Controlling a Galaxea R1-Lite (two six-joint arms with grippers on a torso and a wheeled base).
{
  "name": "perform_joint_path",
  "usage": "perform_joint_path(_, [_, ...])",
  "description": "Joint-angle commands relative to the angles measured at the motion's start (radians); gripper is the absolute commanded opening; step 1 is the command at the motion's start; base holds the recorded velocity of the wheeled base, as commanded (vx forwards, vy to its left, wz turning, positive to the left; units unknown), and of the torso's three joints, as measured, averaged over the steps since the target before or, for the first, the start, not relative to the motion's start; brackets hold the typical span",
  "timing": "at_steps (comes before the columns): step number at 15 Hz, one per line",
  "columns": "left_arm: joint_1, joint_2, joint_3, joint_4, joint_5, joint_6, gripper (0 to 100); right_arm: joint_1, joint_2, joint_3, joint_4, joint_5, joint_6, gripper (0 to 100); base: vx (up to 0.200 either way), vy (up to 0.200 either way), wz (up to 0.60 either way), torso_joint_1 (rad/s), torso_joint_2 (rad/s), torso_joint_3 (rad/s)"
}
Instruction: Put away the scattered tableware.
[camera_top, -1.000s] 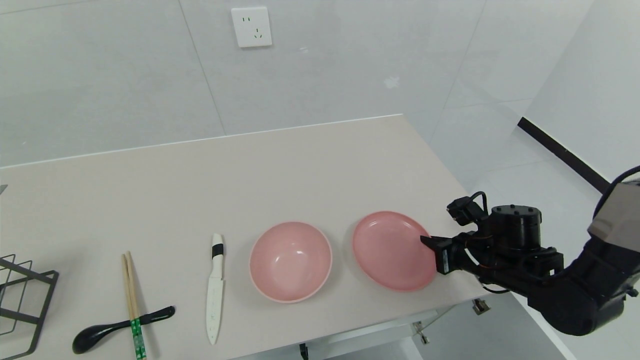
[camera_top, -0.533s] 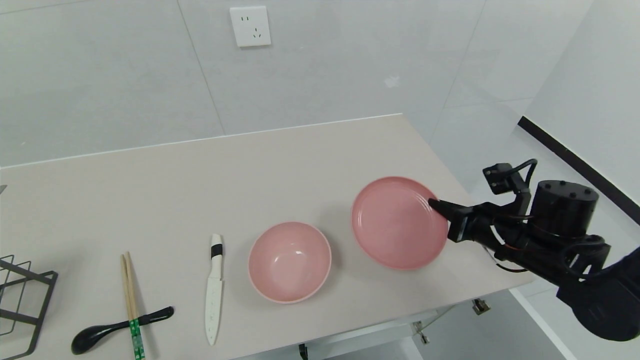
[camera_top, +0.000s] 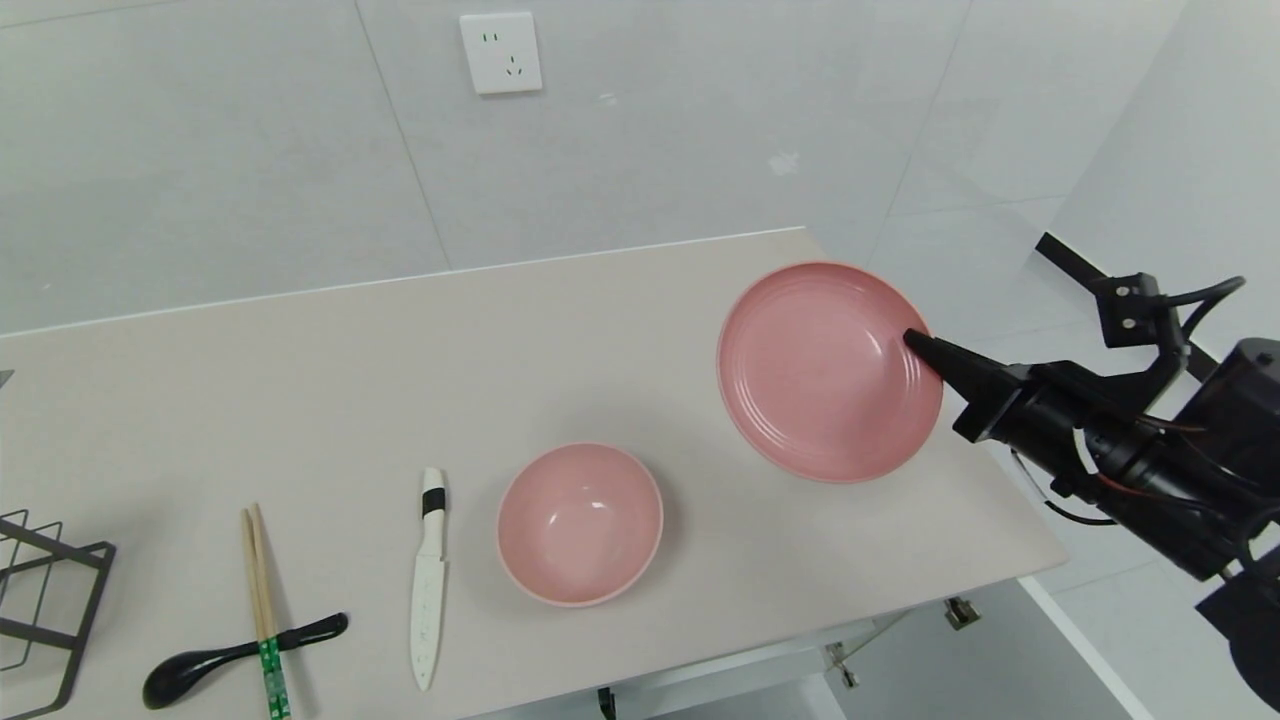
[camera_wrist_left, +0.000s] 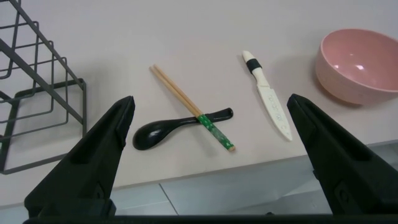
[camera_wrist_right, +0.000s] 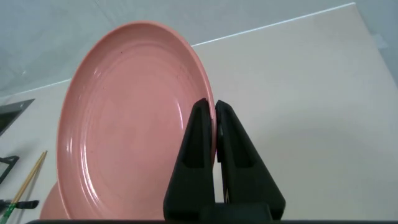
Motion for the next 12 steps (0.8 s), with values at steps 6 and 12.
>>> perform_joint_path(6, [0.0,0.001,0.0,-0.001,0.001,0.004,100,-0.066,-0.086,0.086,-0.007,0.01,0.0,0,0.0,0.0,0.0,0.0,0.0,0.0])
perform_joint_path(12, [0.002,0.001,0.0,-0.02,-0.068,0.026,100,-0.082,-0.107,0.091,-0.007,0.039,-0.003,0,0.0,0.0,0.0,0.0,0.0,0.0])
